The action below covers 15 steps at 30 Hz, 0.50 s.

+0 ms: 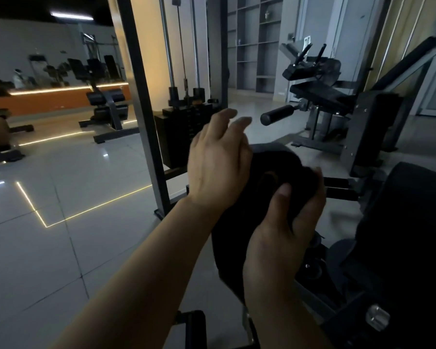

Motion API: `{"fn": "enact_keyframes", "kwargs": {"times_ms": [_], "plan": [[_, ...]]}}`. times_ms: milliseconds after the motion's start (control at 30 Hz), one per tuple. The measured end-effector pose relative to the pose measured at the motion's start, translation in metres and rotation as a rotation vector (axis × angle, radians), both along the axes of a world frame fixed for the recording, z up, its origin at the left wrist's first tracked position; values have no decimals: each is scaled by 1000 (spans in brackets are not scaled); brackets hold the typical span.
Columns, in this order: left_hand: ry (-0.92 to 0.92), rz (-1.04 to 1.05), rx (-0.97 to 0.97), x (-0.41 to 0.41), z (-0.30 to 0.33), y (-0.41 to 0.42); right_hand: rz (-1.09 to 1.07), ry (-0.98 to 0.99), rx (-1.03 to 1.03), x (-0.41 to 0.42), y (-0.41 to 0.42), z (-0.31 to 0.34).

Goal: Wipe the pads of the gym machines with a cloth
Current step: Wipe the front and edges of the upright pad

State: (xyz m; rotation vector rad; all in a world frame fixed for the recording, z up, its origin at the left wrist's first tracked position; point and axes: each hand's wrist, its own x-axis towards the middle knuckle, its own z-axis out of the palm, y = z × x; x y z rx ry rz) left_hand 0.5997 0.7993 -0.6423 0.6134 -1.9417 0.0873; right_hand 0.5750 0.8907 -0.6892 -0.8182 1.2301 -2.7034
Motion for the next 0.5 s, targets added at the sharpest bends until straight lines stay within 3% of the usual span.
{"fn": "enact_keyframes", "kwargs": {"times_ms": [167,367,500], "plan": [[18,125,42,-2,48,1,9,159,4,-26,4,82],[-64,133,128,-11,130,9,276,-174,55,-59,-3,205],[-71,109,149,-21,203,24,296,-151,222,-86,11,273]]}}
